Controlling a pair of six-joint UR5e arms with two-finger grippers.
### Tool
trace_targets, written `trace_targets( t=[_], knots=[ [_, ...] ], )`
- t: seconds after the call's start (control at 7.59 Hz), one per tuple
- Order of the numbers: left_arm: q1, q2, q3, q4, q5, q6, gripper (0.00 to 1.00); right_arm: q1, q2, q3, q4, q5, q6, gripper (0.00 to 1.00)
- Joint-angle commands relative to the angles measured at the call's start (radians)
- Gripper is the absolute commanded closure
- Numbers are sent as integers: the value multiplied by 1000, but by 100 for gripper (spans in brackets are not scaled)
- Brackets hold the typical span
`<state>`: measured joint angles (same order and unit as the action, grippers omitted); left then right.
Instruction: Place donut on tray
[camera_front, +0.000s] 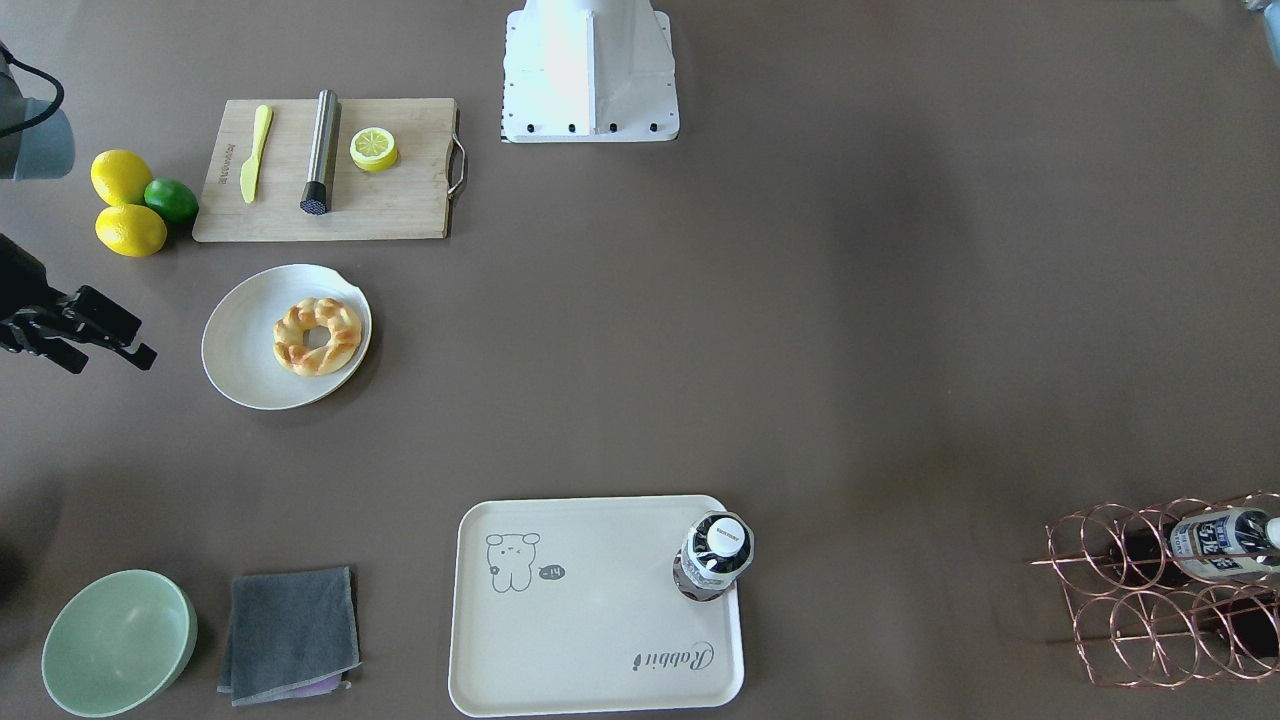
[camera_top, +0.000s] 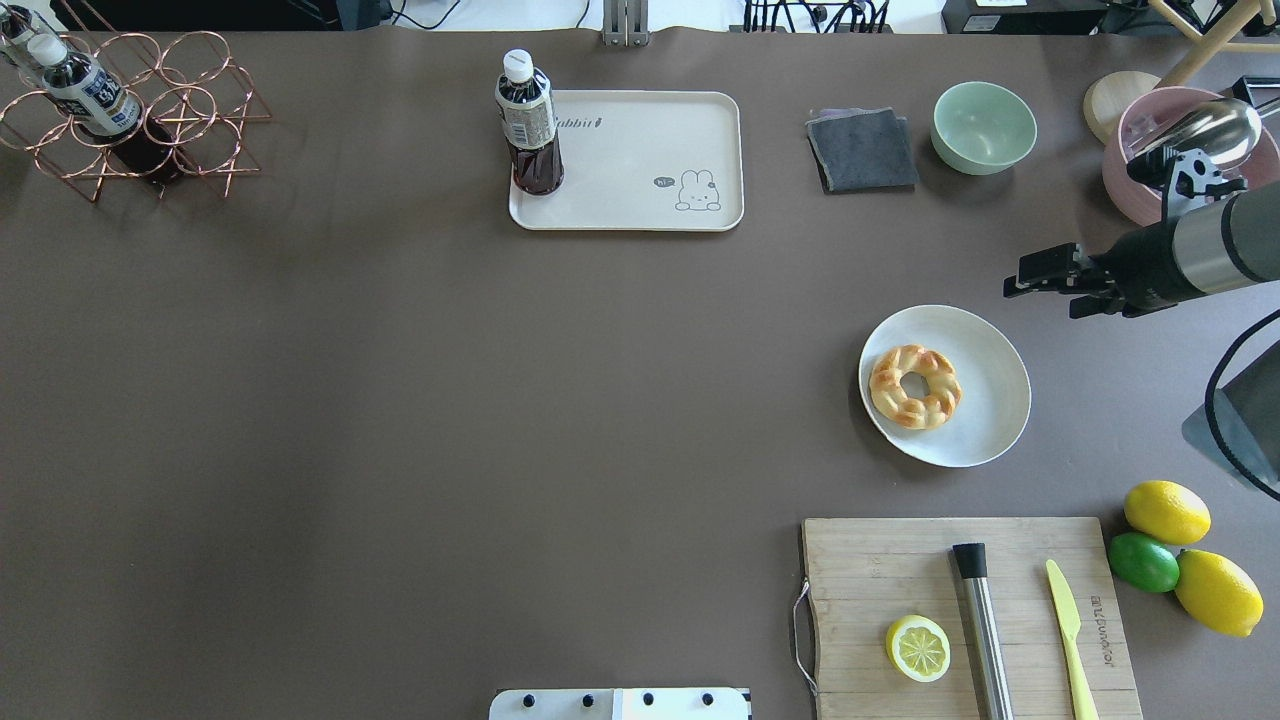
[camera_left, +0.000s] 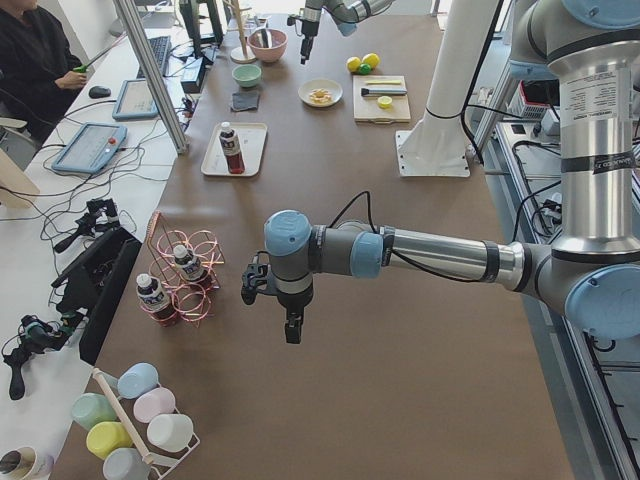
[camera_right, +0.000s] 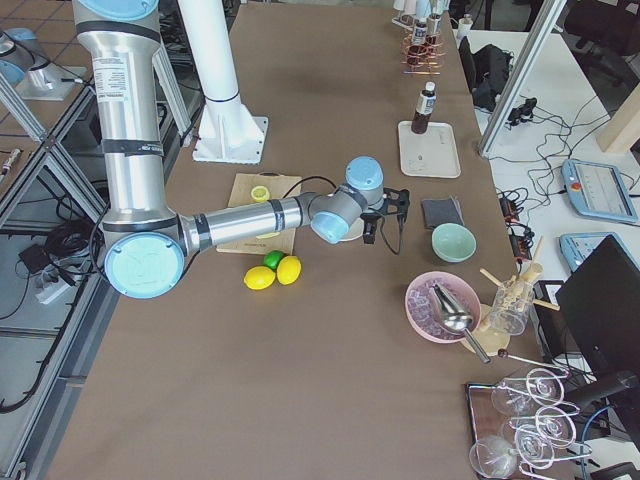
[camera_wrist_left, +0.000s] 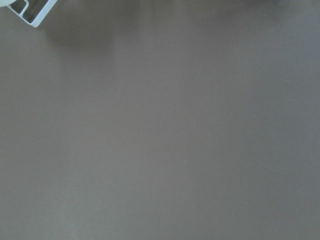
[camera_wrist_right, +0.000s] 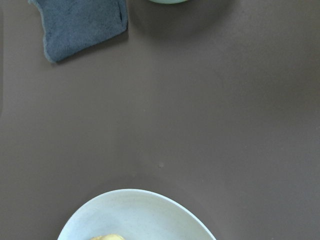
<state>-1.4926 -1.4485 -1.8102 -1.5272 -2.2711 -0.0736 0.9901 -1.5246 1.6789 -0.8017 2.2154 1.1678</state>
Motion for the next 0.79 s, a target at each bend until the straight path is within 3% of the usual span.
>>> trace_targets(
  t=[0.0,0.4,0.66],
  knots=[
    [0,-1,0,-1,1,0,2,-97,-52,5,70,-60,75,0],
    [0,-1,-1,-1,1,0,2,-116,-138,4,185,-48,67,0],
    [0,0,0,-1,1,0,2,-151,-134,-1,184,-72,76,0]
  ],
)
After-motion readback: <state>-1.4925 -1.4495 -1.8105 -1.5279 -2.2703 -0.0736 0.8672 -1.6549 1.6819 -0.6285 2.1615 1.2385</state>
